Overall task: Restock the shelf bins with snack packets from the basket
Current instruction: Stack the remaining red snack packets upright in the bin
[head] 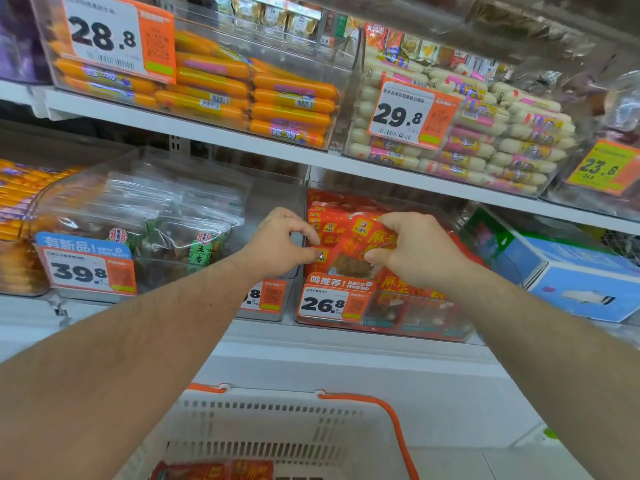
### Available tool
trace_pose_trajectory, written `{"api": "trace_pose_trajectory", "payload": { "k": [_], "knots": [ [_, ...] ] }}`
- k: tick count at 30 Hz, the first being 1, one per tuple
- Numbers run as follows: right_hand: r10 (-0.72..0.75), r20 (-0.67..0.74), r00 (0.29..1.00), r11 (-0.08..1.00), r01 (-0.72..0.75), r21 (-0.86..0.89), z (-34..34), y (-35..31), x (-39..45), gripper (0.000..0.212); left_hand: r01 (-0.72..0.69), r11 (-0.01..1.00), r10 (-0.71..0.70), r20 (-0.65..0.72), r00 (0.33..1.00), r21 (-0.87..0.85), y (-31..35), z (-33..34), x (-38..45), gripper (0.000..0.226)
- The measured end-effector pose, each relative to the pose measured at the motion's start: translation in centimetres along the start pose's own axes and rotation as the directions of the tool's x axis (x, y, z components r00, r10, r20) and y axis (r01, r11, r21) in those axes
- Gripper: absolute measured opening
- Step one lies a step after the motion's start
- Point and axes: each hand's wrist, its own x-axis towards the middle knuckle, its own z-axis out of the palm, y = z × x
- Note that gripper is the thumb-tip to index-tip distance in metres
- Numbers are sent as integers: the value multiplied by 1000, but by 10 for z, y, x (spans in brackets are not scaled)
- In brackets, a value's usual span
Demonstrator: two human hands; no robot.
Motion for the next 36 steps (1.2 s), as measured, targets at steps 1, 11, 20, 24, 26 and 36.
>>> {"api": "trace_pose_trajectory", "payload": {
  "k": [1, 11, 20, 24, 26, 36],
  "knots": [
    [-7, 21, 1000, 999, 8, -31, 4, -2, 1, 9, -3, 1000, 3, 2, 1000, 1, 0, 0, 0, 20],
    [-80, 161, 984, 985, 103, -139, 11, -27, 17, 13, 13, 1000, -13, 7, 1000, 0, 0, 0, -1, 25],
    [-37, 198, 979, 982, 73, -174, 15, -31, 25, 16, 28, 1000, -28, 8, 1000, -1, -5, 2, 2, 20],
    [-23, 213, 977, 976, 67, -205, 17, -34, 28, 18, 17, 1000, -17, 18, 1000, 9, -3, 3, 0, 20],
    [-11, 221, 975, 973, 61, -225, 18, -32, 30, 17, 5, 1000, -6, 26, 1000, 8, -2, 2, -1, 19],
    [-38, 346, 937, 930, 160, -332, 35, -29, 36, 17, -71, 997, 72, -14, 997, 34, -3, 1, -4, 11]
  ]
}}
